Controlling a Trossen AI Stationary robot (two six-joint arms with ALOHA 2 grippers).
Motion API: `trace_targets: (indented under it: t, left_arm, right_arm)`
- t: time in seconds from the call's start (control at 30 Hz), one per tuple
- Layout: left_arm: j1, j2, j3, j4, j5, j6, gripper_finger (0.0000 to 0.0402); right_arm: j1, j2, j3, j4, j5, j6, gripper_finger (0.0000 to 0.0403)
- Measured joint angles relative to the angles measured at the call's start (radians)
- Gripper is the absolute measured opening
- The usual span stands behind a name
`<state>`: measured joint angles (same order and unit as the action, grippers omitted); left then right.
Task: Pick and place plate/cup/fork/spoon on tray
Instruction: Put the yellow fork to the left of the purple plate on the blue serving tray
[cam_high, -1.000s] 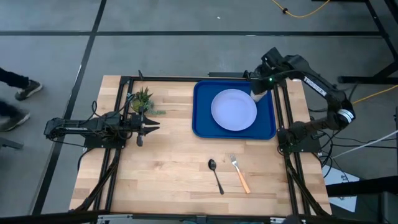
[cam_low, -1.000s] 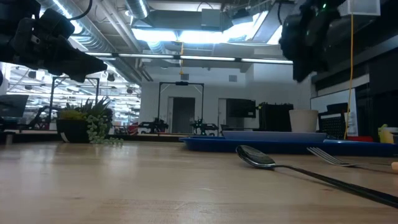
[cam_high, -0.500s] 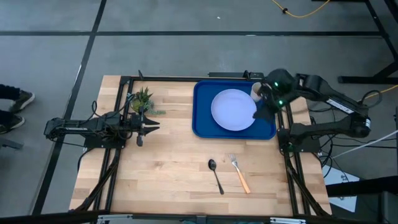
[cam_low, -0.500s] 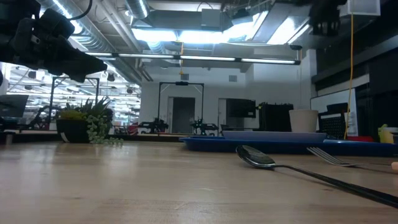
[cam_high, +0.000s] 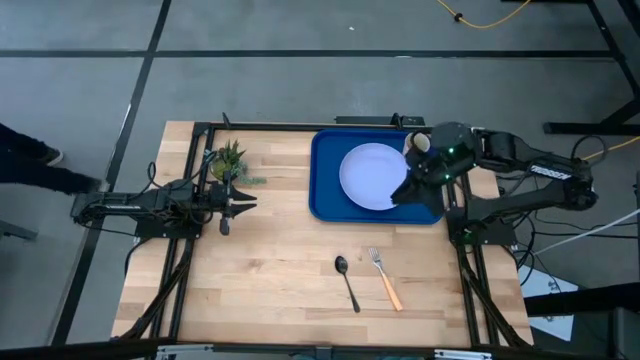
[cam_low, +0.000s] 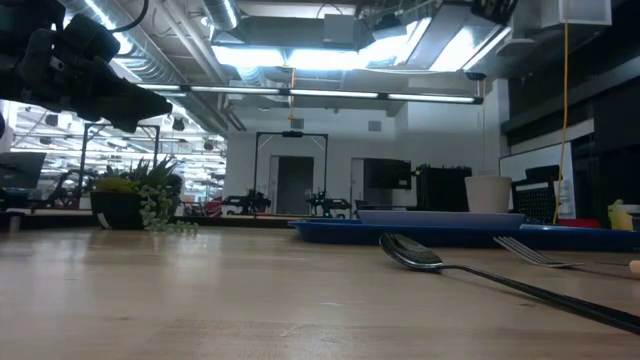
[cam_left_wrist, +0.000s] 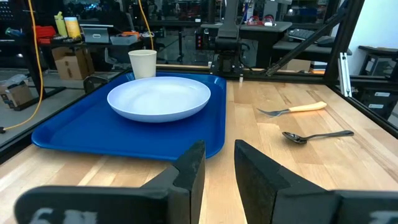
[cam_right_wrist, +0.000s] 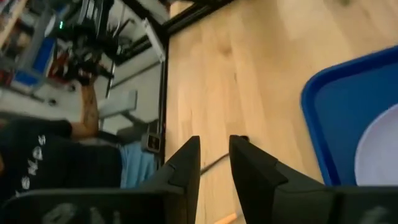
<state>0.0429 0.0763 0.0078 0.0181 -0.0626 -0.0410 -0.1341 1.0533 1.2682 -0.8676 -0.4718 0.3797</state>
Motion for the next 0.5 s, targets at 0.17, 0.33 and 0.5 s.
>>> trace_targets:
  t: [0.17,0.33,0.5]
  left_arm:
    - [0.000,0.000,0.000,0.000,0.000,0.000,0.0079]
    - [0.000,0.000,0.000,0.000,0.000,0.000,0.0079]
    - [0.000,0.000,0.000,0.000,0.000,0.000,0.0079]
  right_arm:
    - [0.075,0.054,0.000,0.003,0.042,0.094,0.0091]
    - [0.228,0.168,0.000,-0.003,0.114,0.189,0.0091]
    - [0.363,0.286,-0.001,-0.093,0.232,0.194,0.0091]
